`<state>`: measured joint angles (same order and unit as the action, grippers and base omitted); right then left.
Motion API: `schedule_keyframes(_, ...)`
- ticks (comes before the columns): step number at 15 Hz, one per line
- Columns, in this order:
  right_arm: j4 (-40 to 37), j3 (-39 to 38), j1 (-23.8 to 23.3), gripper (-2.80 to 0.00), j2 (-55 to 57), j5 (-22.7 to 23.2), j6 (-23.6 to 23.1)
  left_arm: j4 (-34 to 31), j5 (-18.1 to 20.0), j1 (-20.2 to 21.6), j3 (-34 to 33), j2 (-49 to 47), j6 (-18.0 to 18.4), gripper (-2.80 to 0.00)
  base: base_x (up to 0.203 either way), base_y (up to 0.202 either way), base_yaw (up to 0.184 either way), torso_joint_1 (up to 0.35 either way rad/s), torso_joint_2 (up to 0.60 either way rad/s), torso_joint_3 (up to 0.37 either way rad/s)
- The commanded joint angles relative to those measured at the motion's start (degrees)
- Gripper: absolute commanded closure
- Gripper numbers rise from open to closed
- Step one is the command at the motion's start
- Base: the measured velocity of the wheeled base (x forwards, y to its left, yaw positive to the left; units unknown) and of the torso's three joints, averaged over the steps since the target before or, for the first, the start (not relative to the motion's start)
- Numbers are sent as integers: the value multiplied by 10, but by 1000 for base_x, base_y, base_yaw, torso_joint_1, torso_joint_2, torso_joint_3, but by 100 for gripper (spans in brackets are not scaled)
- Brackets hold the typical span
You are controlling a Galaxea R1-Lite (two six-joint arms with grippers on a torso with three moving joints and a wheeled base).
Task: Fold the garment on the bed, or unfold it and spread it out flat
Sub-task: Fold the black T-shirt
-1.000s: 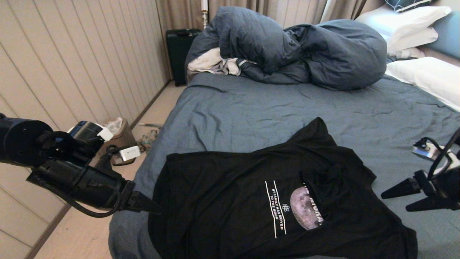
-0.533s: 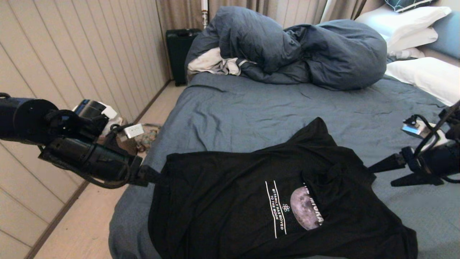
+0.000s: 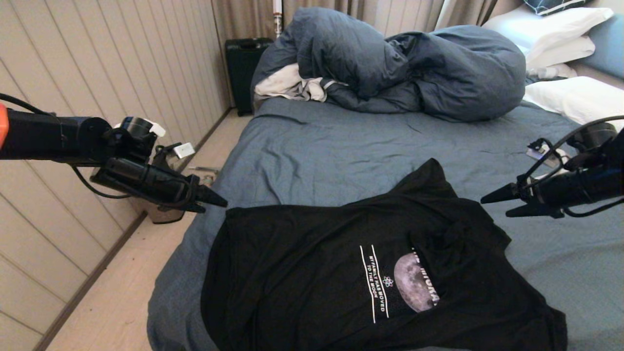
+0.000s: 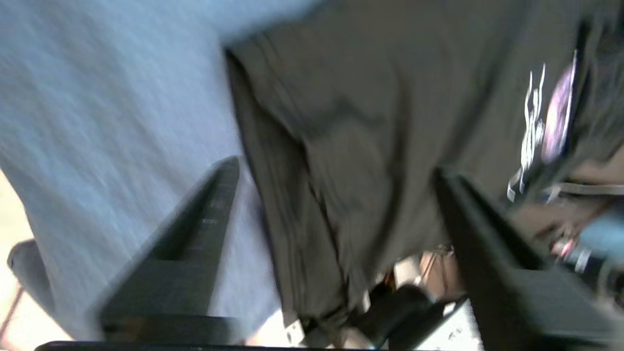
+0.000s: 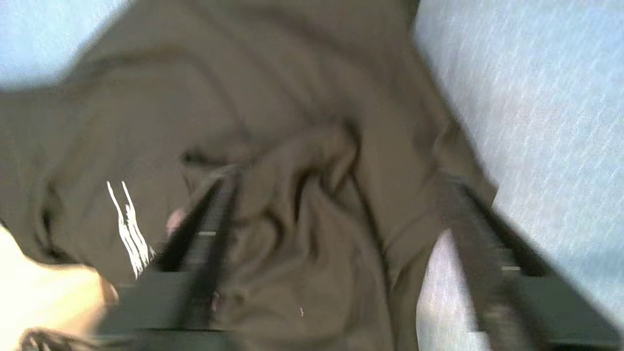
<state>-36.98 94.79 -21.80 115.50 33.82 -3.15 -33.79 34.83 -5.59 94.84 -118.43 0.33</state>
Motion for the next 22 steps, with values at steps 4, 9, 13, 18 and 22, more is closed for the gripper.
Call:
schedule_keyframes(4, -3, 79, -4, 0, 20, 0, 21, 1, 2, 3, 73, -30, -20, 0, 0, 0, 0, 0, 0, 0)
schedule_keyframes(9, -1, 121, 1, -280, 75, -46, 18, 18, 3, 3, 104, -77, -24, -280, 0, 0, 0, 0, 0, 0)
schedule_keyframes(13, 0, 135, 1, -280, 98, -52, 17, 28, 1, 2, 102, -105, -21, -280, 0, 0, 0, 0, 0, 0)
schedule_keyframes(18, 14, 133, 9, -280, 121, -56, 17, 44, 10, 2, 86, -145, -20, -280, 0, 0, 0, 0, 0, 0)
schedule_keyframes(22, 93, 85, 34, -280, 128, -78, 22, 58, 10, -4, 83, -159, -16, -280, 0, 0, 0, 0, 0, 0)
